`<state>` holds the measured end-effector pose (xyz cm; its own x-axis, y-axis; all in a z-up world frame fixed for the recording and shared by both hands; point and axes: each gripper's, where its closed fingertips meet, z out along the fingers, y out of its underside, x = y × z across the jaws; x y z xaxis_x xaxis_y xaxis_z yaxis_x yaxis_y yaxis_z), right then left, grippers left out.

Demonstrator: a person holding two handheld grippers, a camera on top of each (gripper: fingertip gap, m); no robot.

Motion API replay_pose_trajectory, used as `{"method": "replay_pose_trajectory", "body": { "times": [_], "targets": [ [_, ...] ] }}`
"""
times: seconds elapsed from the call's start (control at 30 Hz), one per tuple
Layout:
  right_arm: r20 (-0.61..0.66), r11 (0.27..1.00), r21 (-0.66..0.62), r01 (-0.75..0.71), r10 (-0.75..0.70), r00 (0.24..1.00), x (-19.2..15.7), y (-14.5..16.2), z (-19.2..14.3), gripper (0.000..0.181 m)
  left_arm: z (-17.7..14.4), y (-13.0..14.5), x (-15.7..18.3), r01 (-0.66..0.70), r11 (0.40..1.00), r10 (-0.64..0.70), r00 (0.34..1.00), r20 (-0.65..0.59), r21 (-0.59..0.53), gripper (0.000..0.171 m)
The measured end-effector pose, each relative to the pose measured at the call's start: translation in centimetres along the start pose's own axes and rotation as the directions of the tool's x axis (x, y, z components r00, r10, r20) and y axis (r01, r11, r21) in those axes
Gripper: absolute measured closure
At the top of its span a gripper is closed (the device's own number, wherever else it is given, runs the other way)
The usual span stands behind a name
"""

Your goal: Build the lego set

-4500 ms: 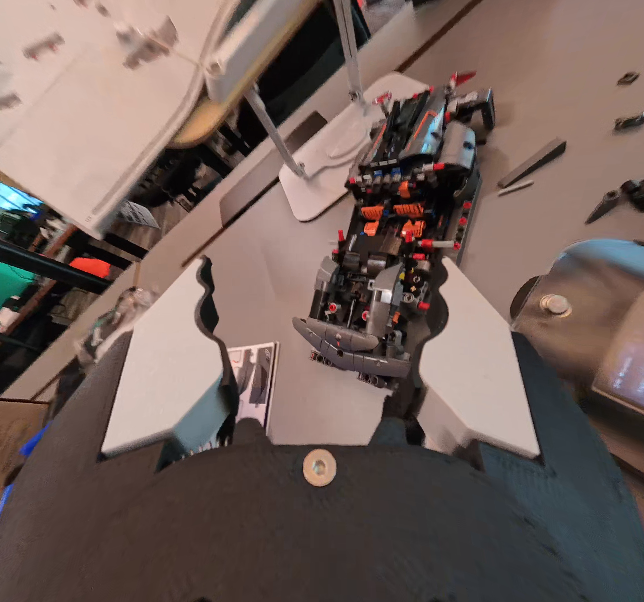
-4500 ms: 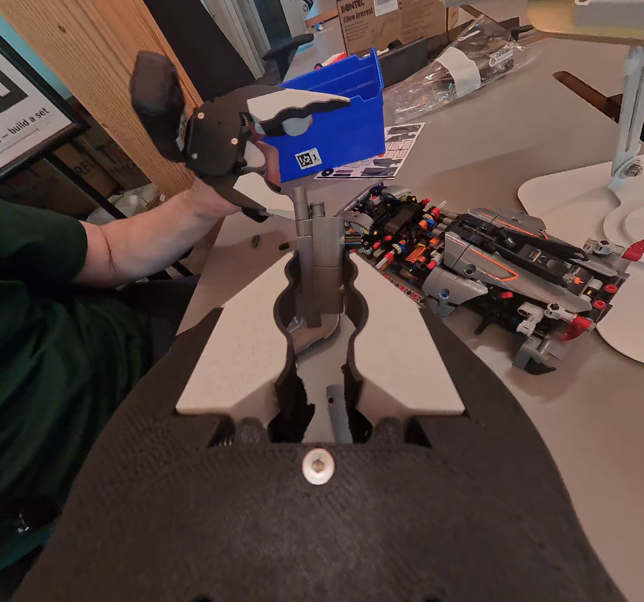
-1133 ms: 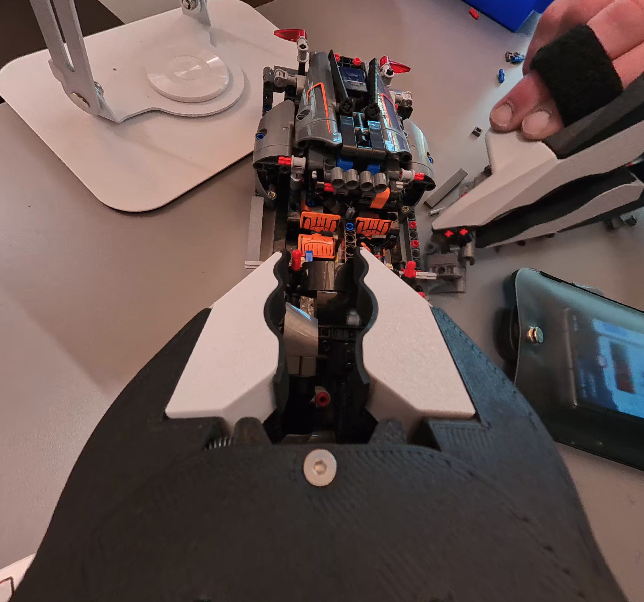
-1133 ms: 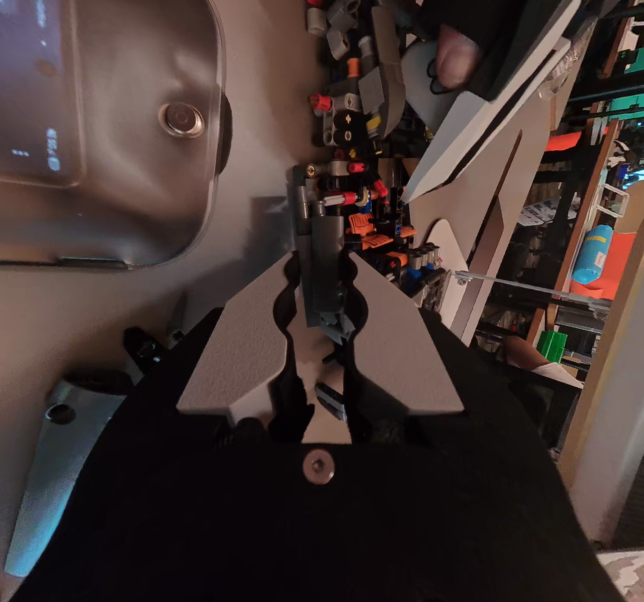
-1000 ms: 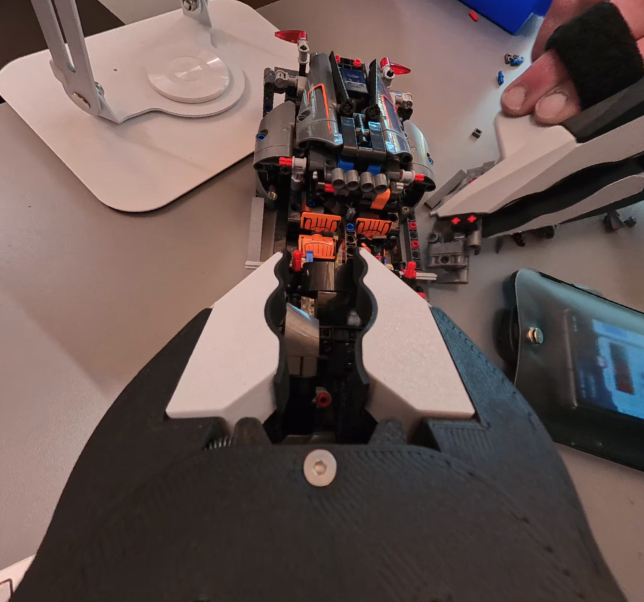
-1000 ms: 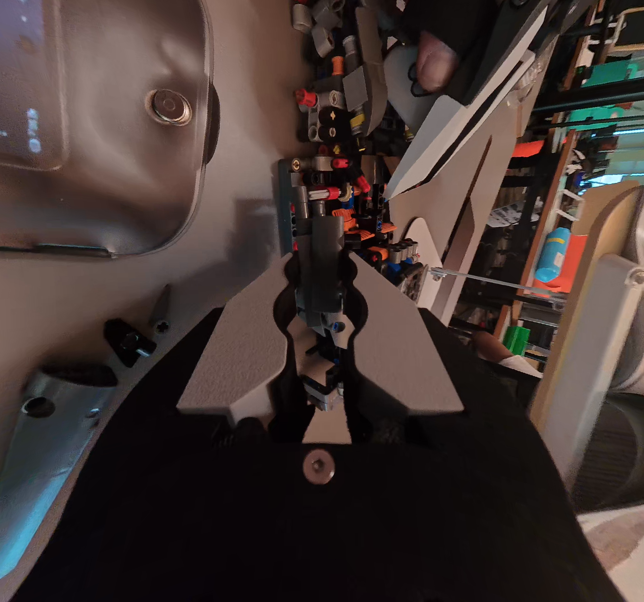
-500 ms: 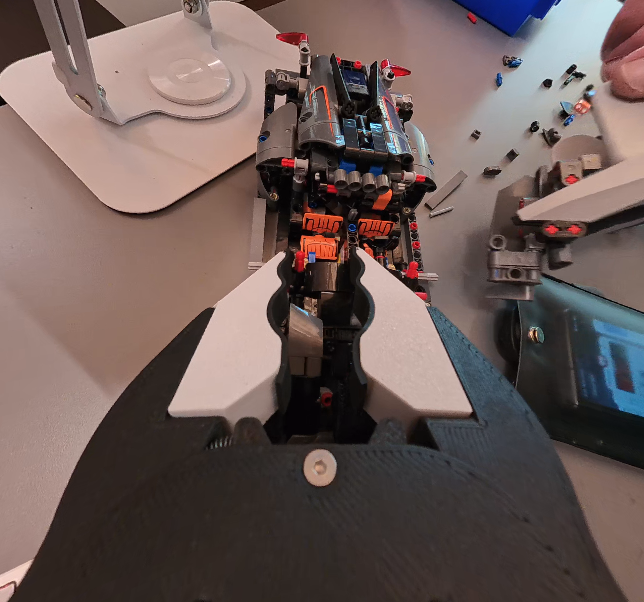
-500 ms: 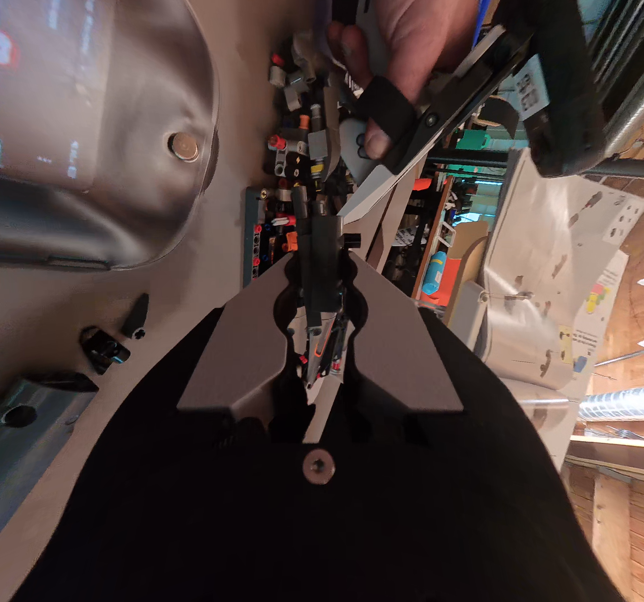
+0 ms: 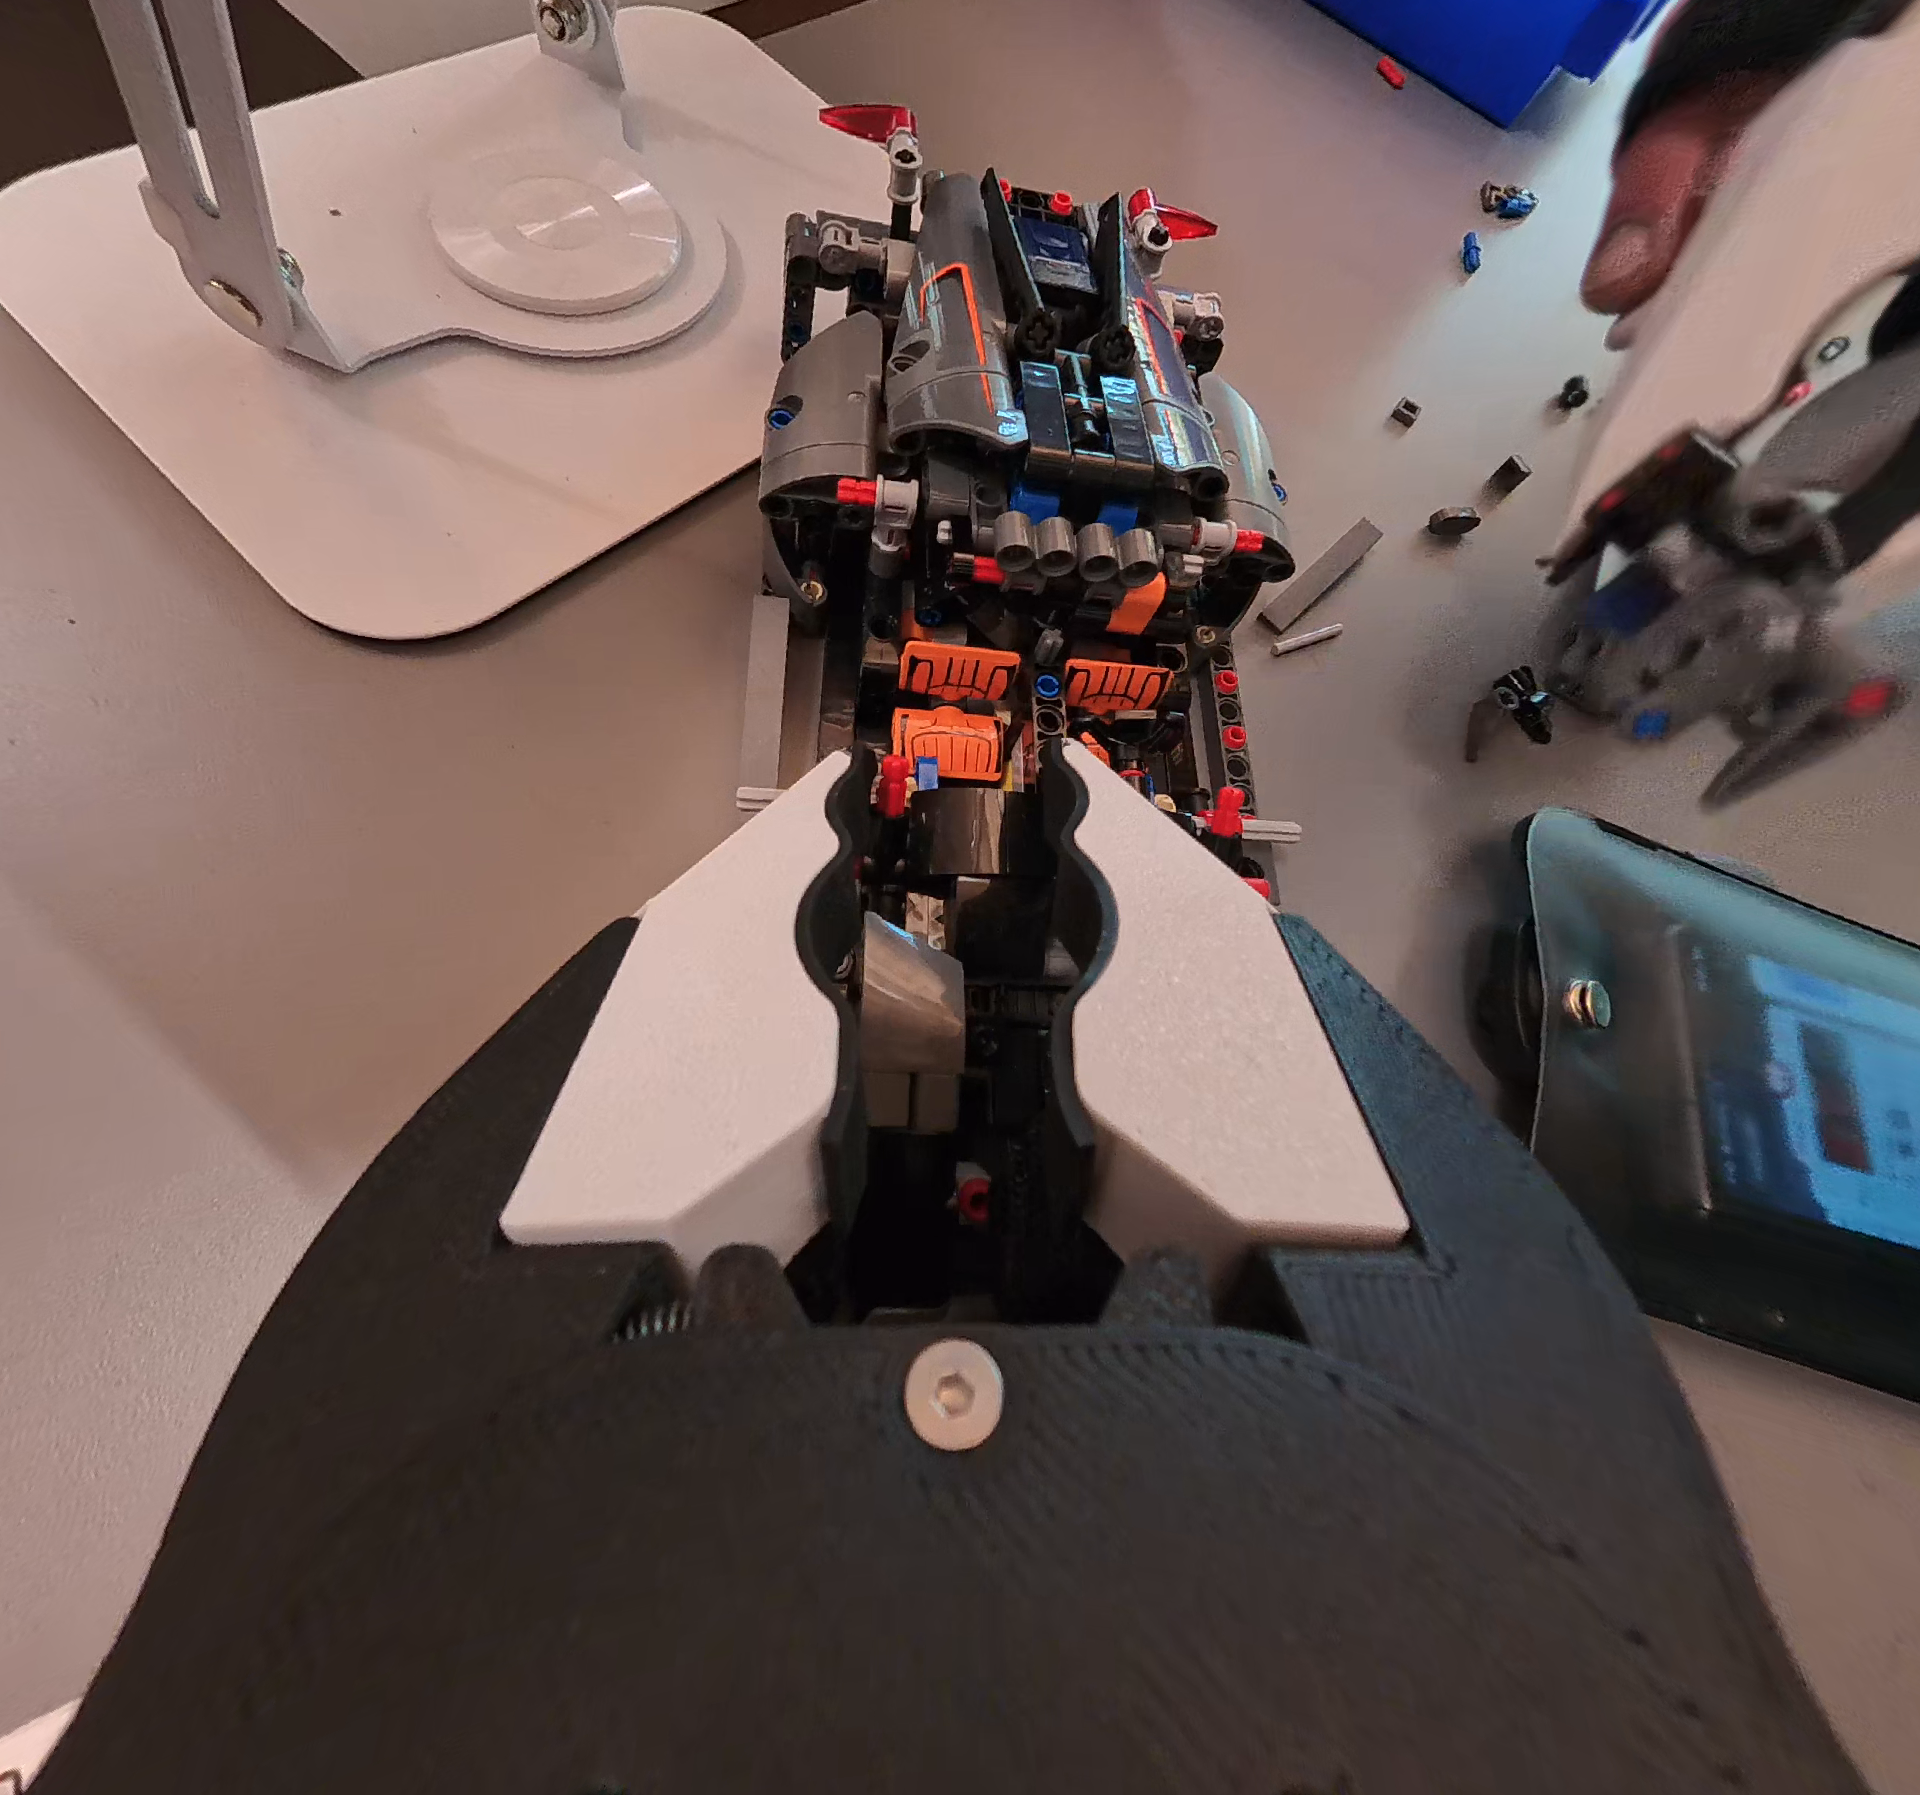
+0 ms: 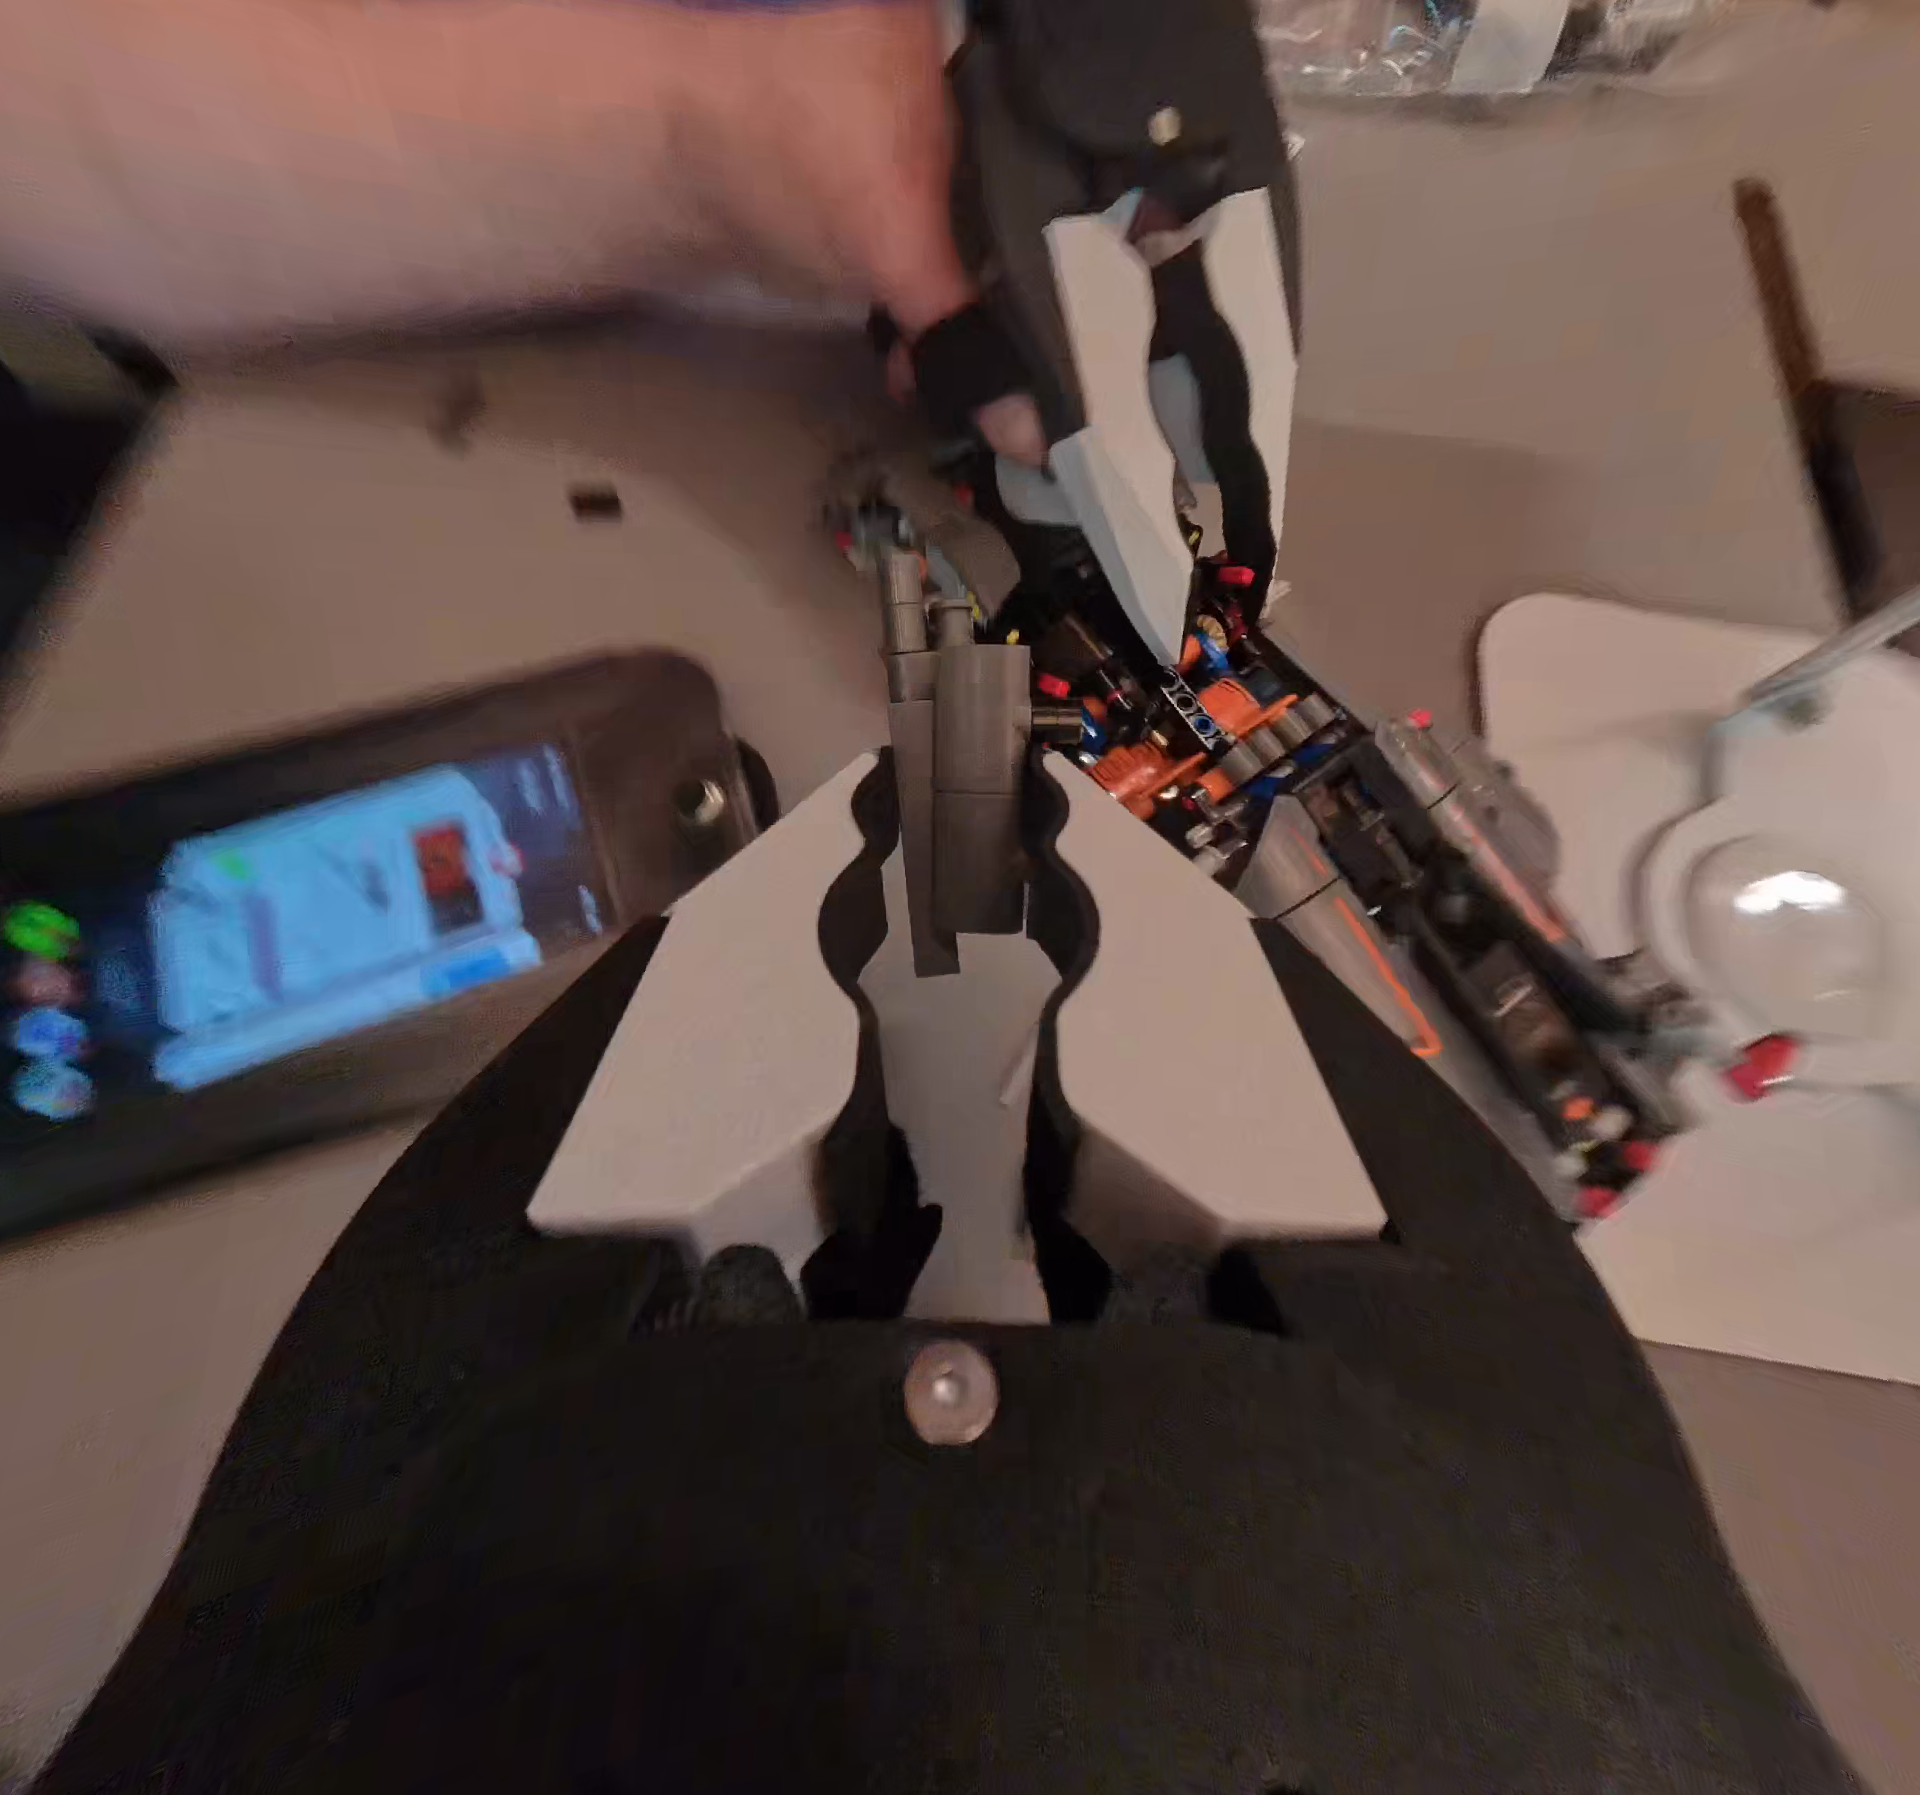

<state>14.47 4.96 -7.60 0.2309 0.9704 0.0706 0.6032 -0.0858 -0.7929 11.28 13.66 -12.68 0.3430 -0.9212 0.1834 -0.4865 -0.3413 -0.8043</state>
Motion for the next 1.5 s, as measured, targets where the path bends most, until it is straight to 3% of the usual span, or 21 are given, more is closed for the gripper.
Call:
{"method": "replay_pose_trajectory", "body": {
  "times": [0.07, 0.13, 0.23, 0.33, 0.53, 0.87, 1.13, 1.5],
  "targets": [
    [0.136, 0.958, 0.111, -0.263, 0.248, 0.959, 0.5, -1.1, -0.9, 0.159, 0.0, 0.0, 0.0, 0.001, 1.000, -0.001, 1.000, -0.002, 0.003, 0.141],
    [0.270, 0.872, 0.140, -0.469, 0.422, 0.866, 0.9, -1.7, -1.6, 0.160, 0.1, -0.1, 0.0, 0.001, 1.000, -0.001, 1.000, -0.004, 0.004, 0.141],
    [0.405, 0.762, 0.127, -0.635, 0.545, 0.734, 1.3, -1.9, -2.3, 0.160, 0.1, -0.1, 0.0, 0.004, 1.000, -0.004, 1.000, -0.006, 0.005, 0.141],
    [0.466, 0.694, 0.103, -0.712, 0.599, 0.651, 1.3, -2.1, -2.5, 0.160, 0.1, -0.1, 0.0, 0.003, 1.000, -0.002, 1.000, -0.006, 0.004, 0.141],
    [0.488, 0.631, 0.076, -0.772, 0.652, 0.581, 1.6, -1.8, -2.2, 0.160, 0.1, -0.1, 0.1, 0.000, 1.000, 0.000, 1.000, -0.005, 0.002, 0.141],
    [0.414, 0.698, 0.013, -0.716, 0.648, 0.640, 1.1, -0.5, -1.0, 0.160, 0.1, 0.0, 0.1, 0.001, 1.000, -0.001, 1.000, -0.007, 0.000, 0.140],
    [0.672, 0.672, 0.085, -0.735, 0.506, 0.541, -0.3, -3.2, -3.3, 0.161, 0.1, 0.0, 0.1, 0.003, 1.000, -0.003, 1.000, -0.009, 0.001, 0.141],
    [0.745, 0.661, 0.107, -0.742, 0.441, 0.500, -0.9, -4.0, -4.2, 0.160, 0.1, -0.1, 0.1, 0.002, 1.000, -0.002, 1.000, -0.009, -0.002, 0.140]
  ]
}}
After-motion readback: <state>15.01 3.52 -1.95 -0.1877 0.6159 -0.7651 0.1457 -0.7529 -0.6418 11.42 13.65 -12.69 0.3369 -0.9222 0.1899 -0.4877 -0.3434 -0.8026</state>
